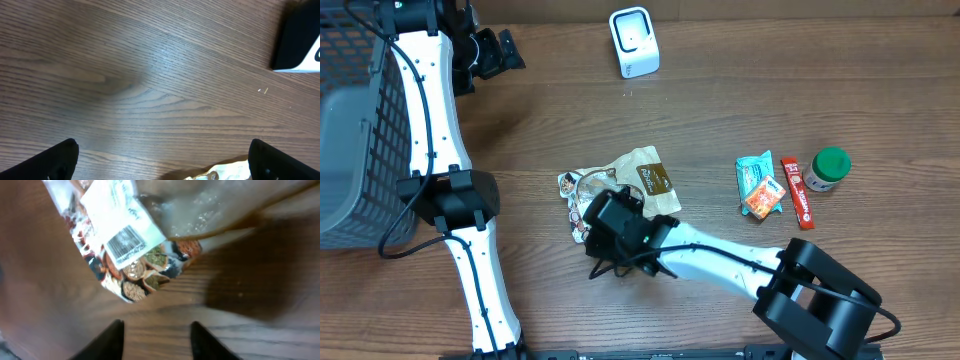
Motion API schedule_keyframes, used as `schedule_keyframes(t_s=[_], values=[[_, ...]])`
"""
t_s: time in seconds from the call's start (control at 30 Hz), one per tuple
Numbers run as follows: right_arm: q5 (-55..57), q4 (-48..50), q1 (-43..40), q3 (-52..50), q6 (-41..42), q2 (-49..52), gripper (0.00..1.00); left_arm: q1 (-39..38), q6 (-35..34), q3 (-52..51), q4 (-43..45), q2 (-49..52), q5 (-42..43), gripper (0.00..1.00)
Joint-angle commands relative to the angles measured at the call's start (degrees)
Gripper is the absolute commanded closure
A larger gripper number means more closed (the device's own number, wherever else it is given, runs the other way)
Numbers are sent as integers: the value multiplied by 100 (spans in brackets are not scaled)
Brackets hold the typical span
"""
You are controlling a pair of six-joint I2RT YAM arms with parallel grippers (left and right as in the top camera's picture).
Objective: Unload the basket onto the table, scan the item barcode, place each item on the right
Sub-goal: 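Lift the snack bag and carry it toward the white scanner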
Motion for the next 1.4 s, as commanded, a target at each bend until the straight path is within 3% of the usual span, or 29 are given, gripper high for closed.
schedule_keyframes(t_s=[0.0,0.07,0.13,0.37,0.6,0.97,1.37], values=[[-402,-232,-439,599,-2081,-581,52,-9,22,101,2,-39,-15,0],[-400,-557,-693,949,-2820,-824,47,-9,22,101,2,-39,-15,0],[-372,-1025,-942,1366,-3536,-986,34,-9,22,101,2,-39,-15,0],[-138,-2234,-1469,2118,-4828,-1032,7,-9,22,101,2,-39,-15,0],[898,-2616,-1510,2004,-5344,-719,9,-9,22,101,2,-39,-15,0],[1005,-2669,-1510,2004,-5313,492,13,-9,22,101,2,-39,-15,0],[1075,-2487,-1510,2004,-5250,883,14,-9,22,103,2,-39,-15,0]])
